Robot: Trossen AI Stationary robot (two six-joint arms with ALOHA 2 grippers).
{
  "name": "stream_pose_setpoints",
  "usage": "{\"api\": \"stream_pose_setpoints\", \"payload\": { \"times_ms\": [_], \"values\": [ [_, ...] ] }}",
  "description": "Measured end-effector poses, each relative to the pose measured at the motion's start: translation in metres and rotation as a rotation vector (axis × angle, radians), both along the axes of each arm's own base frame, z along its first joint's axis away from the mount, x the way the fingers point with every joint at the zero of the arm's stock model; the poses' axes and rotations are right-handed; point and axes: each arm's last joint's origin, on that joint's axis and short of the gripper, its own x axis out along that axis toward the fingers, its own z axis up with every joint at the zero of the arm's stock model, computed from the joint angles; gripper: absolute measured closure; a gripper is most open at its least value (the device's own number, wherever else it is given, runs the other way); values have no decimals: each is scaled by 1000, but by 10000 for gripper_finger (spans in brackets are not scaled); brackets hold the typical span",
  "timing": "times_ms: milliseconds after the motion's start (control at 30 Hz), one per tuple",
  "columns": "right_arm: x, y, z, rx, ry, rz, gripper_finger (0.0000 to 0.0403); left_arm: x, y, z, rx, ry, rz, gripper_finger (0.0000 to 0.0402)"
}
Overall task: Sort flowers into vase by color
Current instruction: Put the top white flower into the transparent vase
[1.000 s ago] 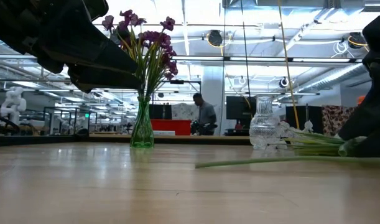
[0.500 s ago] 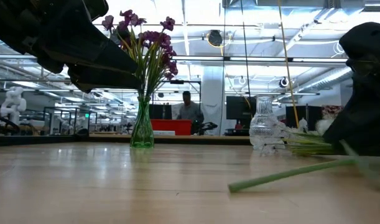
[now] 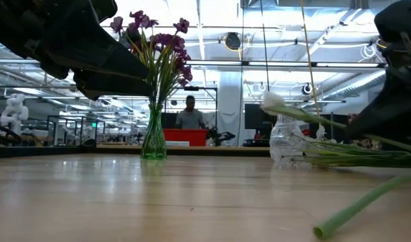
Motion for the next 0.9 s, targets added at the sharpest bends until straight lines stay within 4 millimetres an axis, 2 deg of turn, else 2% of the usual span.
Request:
{"api": "stream_pose_setpoints", "payload": {
  "times_ms": [200,400,667,900],
  "values": [
    [4,3,5,-55,-52,16,401,1,0,2,-12,-20,0,180],
    [14,9,18,-133,-81,28,402,3,-1,8,-11,-77,-14,180],
    [39,15,42,-283,-53,58,402,7,-3,19,11,-166,-36,180],
    [65,19,73,-401,-21,76,403,15,-2,27,36,-189,-31,180]
  ]
}}
